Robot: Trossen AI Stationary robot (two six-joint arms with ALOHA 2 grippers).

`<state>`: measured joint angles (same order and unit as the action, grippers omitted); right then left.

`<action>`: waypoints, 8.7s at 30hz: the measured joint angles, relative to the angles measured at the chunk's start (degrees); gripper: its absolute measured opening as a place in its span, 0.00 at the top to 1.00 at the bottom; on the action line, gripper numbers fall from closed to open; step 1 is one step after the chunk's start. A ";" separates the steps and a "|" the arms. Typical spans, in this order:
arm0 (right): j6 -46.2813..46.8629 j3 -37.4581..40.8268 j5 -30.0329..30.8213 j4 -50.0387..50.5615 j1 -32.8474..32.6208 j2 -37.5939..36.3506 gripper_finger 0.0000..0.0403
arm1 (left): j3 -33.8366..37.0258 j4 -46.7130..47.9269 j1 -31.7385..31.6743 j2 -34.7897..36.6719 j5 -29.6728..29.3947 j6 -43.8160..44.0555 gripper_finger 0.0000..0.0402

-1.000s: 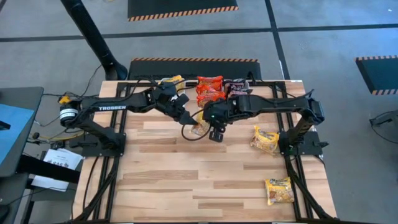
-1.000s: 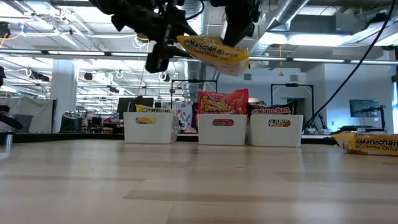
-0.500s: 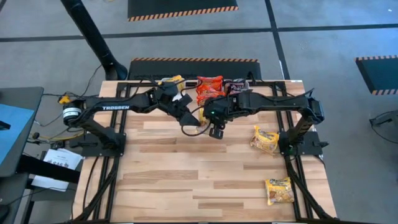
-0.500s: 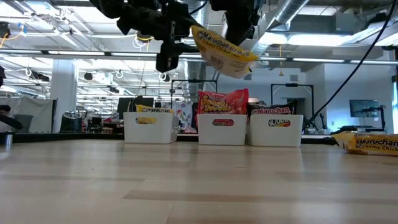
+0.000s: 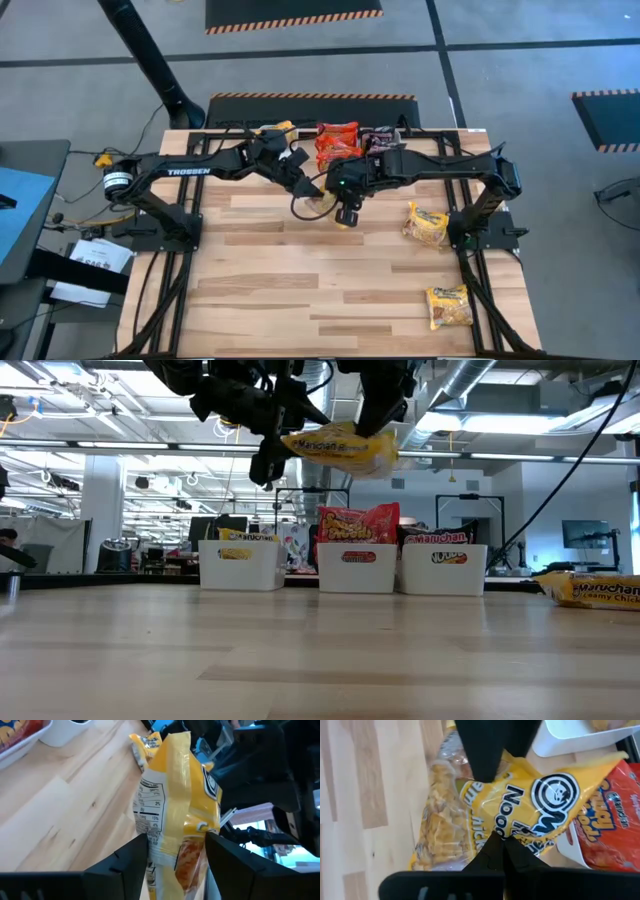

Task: Sort Maruchan noodles
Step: Put the yellow noodle pack into the left white bin

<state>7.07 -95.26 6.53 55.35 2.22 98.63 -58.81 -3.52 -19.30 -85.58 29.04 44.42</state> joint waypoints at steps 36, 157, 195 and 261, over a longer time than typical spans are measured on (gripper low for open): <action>-0.07 0.07 -0.59 -1.40 1.03 0.01 0.78 | 0.00 -0.58 0.08 0.11 1.38 -7.23 1.00; -7.07 -0.02 -0.45 5.51 14.29 -8.39 0.56 | 29.62 -40.74 -41.94 2.47 -0.37 4.46 0.66; -7.04 0.00 -0.48 5.47 14.33 -8.39 0.56 | -10.14 50.34 -30.01 9.63 -11.57 -46.89 0.66; 2.24 1.52 -0.18 22.00 11.26 -8.39 0.52 | -21.35 45.89 -22.71 -1.65 -14.11 -42.19 0.66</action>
<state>9.31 -93.74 6.35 77.35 13.49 90.24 -80.16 42.38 -42.01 -87.23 14.93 2.23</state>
